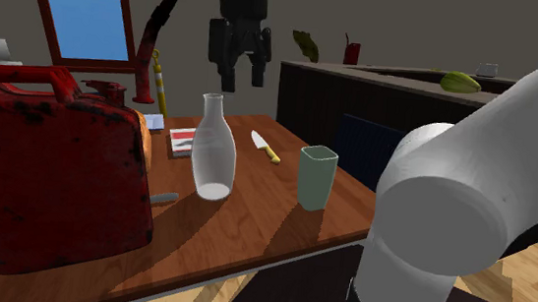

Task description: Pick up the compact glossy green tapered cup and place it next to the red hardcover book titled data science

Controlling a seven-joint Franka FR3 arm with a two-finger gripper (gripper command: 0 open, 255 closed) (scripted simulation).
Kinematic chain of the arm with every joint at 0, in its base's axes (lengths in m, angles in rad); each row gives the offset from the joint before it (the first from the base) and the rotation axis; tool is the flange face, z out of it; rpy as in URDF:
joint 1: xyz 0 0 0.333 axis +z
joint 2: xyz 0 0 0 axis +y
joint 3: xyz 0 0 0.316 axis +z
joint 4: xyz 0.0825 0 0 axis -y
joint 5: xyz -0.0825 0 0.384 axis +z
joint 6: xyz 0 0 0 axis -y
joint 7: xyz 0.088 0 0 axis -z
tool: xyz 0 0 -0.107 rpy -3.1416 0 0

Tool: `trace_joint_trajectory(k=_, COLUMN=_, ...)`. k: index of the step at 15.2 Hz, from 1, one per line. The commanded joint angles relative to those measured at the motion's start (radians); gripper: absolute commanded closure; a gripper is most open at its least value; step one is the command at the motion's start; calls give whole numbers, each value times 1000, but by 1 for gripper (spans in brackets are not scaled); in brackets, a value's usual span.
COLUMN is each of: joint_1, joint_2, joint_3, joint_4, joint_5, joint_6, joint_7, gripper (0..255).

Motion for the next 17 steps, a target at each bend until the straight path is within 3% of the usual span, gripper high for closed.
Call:
trace_joint_trajectory(k=1, joint_1=0, joint_2=0, joint_3=0, joint_4=0, joint_5=0, joint_6=0, joint_7=0, gripper=0)
trace_joint_trajectory(k=10, joint_1=-124, joint_2=-157, joint_3=-173, joint_4=-235, joint_5=-139, joint_6=149, joint_7=-132, gripper=0)
trace_joint_trajectory(k=17, joint_1=-249, joint_2=-197, joint_3=-348, joint_4=-356, joint_5=-275, joint_6=289, joint_7=-254, gripper=0)
